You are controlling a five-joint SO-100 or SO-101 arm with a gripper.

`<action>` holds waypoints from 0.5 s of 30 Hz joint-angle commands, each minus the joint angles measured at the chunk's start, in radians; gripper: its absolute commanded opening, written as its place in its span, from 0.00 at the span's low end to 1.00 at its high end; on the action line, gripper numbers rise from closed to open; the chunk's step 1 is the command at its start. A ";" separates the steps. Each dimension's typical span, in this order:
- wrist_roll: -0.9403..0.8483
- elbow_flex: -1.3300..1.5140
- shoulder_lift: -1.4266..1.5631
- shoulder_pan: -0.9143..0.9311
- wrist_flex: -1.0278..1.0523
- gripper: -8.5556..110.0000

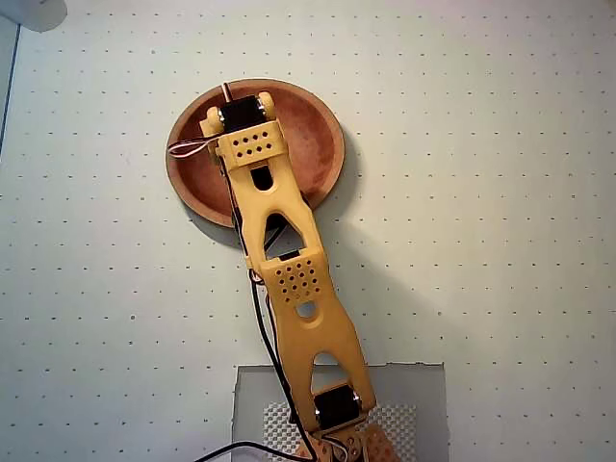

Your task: Grasp a clothespin and put it in the bowl.

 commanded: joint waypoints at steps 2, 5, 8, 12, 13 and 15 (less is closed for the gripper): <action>-0.009 -0.081 0.026 -0.002 -0.008 0.05; -0.009 -0.083 0.026 -0.002 -0.008 0.05; -0.012 -0.083 0.026 -0.002 -0.008 0.10; -0.038 -0.083 0.026 0.002 -0.008 0.18; -0.055 -0.081 0.026 0.005 -0.006 0.19; -0.067 -0.080 0.026 0.006 -0.006 0.21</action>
